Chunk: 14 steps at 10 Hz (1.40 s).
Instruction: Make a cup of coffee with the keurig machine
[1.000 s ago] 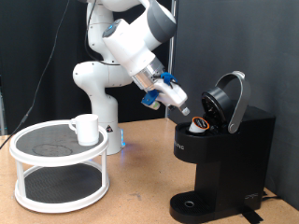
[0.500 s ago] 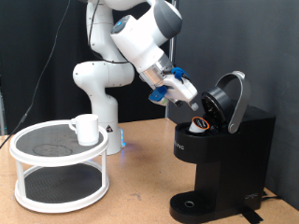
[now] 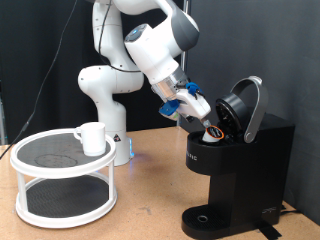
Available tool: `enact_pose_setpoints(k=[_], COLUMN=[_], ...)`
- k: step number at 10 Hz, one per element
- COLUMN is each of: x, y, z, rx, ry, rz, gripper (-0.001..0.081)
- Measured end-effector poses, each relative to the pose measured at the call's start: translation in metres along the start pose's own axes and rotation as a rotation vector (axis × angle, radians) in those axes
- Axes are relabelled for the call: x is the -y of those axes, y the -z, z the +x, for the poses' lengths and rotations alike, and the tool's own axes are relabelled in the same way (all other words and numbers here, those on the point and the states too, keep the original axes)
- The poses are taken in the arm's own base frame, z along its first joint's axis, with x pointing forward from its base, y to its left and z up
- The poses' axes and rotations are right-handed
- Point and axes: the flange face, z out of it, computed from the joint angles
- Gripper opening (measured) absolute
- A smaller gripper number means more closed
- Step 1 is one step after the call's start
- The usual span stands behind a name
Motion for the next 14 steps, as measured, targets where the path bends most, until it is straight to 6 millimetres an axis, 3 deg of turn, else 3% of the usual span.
enact_pose_setpoints(k=[3, 8, 10, 14], x=[0.004, 0.001, -0.002, 0.005], y=[-0.016, -0.015, 0.002, 0.057], z=[0.013, 0.013, 0.008, 0.003], rx=[-0.051, 0.007, 0.086, 0.219], ry=[-0.027, -0.007, 0.001, -0.048], rz=[-0.012, -0.036, -0.027, 0.041], gripper=[0.0734, 0.0734, 0.0734, 0.0734])
